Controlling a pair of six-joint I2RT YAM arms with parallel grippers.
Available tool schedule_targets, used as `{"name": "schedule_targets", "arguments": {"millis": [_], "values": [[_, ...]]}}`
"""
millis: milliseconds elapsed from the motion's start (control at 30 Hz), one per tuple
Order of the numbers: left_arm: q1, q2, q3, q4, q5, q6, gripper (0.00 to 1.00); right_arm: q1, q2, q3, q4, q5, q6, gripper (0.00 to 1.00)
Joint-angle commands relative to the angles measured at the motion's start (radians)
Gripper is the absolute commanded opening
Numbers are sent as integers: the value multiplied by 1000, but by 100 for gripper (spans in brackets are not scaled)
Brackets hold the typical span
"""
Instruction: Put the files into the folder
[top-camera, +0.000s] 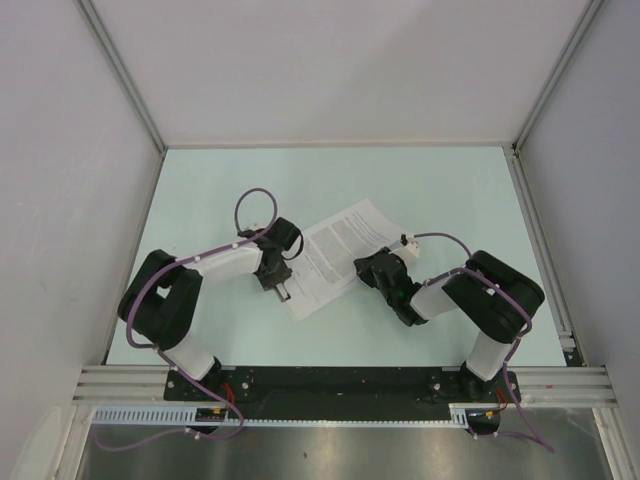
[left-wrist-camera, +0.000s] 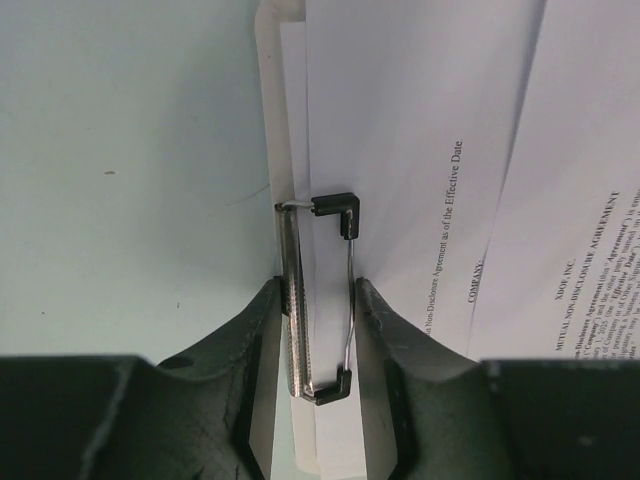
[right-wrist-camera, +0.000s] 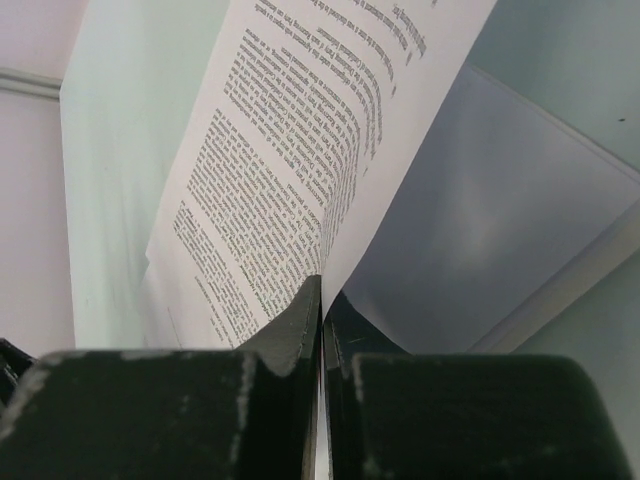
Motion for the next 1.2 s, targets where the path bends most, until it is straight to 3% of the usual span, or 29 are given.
{"name": "schedule_targets", "arguments": {"millis": [0, 133, 267, 467, 600, 767, 1167], "values": [[-10, 28, -72, -2, 34, -23, 22, 11, 6, -3, 43, -23, -19, 7], [-10, 14, -78, 6, 40, -13, 15, 17, 24, -1, 57, -55, -3, 11], [-9, 10, -79, 18, 61, -3, 0, 22, 46, -1, 76, -83, 13, 11], [-6, -26, -85, 39, 106, 28, 0, 28, 44, -1, 74, -118, -10, 12], [-7, -81, -98, 61, 109, 48, 0, 39, 41, -1, 66, -132, -29, 0], [-3, -170, -144, 134, 123, 59, 0, 60, 52, -1, 69, -116, -35, 0], [53, -227, -254, 251, 201, -47, 0, 171, -8, -1, -64, 101, 2, 0]]}}
